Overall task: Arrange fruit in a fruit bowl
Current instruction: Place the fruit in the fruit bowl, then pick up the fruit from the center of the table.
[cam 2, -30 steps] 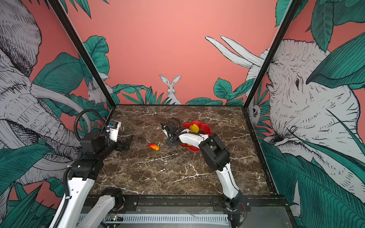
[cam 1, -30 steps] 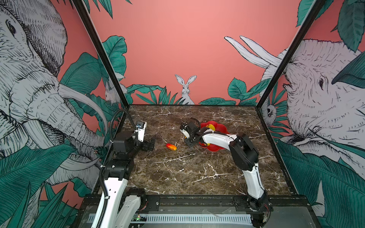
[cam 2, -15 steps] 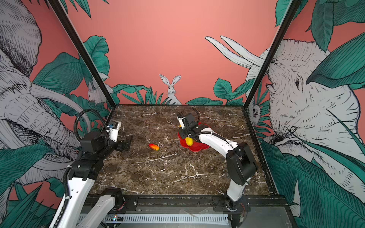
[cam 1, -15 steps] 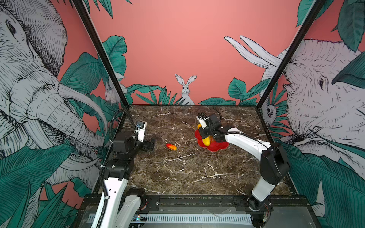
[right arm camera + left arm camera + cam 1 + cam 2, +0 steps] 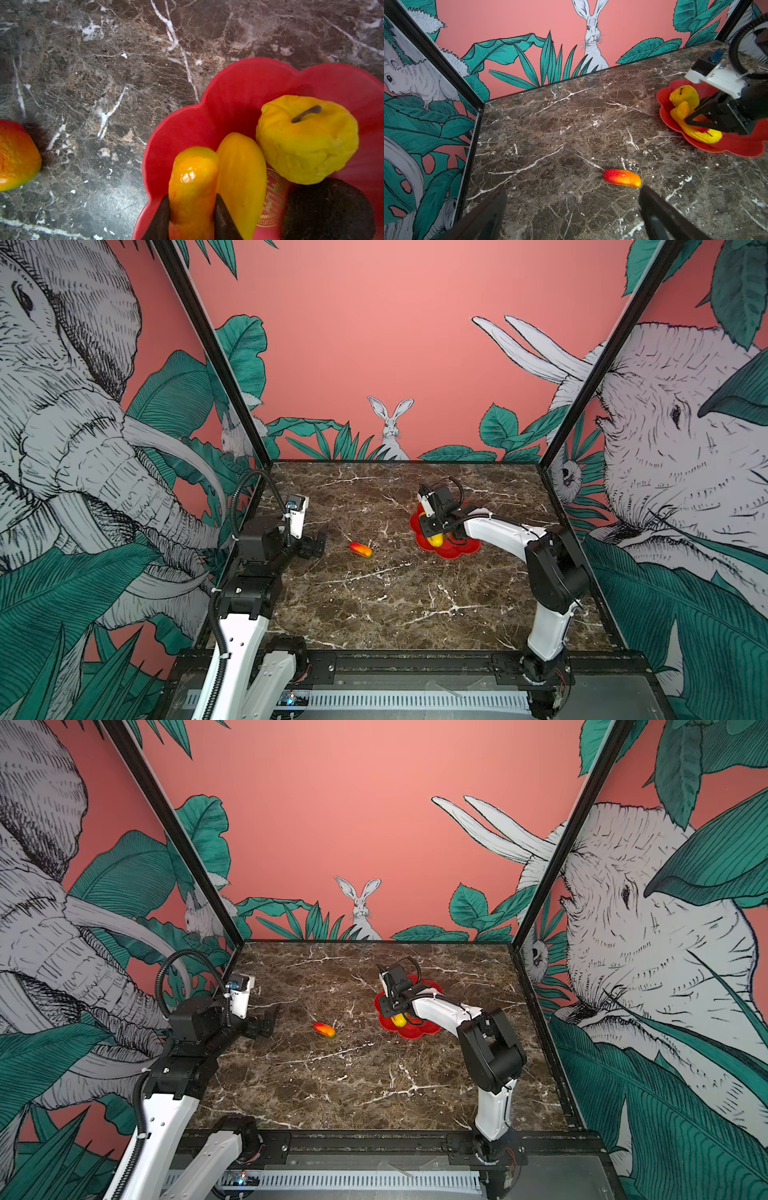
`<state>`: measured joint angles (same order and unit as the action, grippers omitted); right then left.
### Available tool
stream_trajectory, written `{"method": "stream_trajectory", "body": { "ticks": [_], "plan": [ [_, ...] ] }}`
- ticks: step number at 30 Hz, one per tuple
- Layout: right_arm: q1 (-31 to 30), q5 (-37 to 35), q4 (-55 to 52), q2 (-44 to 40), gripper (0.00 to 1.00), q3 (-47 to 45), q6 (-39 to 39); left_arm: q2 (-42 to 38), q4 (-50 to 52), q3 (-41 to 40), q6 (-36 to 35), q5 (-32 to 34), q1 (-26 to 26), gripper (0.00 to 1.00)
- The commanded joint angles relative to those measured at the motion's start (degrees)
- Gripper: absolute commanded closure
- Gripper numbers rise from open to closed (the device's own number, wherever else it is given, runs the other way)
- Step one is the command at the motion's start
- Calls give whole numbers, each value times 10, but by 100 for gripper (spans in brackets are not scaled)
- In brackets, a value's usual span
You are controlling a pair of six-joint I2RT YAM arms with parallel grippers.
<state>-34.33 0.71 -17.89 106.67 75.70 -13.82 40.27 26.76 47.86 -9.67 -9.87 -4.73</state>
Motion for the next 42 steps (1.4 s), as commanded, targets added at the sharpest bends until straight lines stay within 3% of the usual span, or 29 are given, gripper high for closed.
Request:
{"method": "stream_trajectory", "body": {
  "ticks": [1,7,16,20,23,28,33,38,42],
  "plan": [
    [1,3,17,8,70,17,-12,-6,-1,-3,-4,-8,-1,0],
    [1,3,18,11,57,20,-12,-6,-1,-3,-4,-7,-1,0],
    [1,10,14,-18,44,23,1,-3,-2,-4,-5,-7,-1,0],
    [-14,34,13,-42,25,30,35,-2,-1,-3,-4,-6,-1,0],
    [-38,77,9,-38,1,47,68,-2,-1,-3,-5,-5,-1,0],
    [-107,108,-17,27,1,111,115,-3,0,-3,-5,-5,-1,0],
    [-168,94,-58,114,1,197,145,-5,0,-4,-5,-4,-1,0],
    [-186,105,-59,164,1,239,143,-7,0,-4,-6,-5,-2,0],
    [-187,117,-58,194,9,258,134,-9,0,-4,-5,-4,-1,0]
  ]
}}
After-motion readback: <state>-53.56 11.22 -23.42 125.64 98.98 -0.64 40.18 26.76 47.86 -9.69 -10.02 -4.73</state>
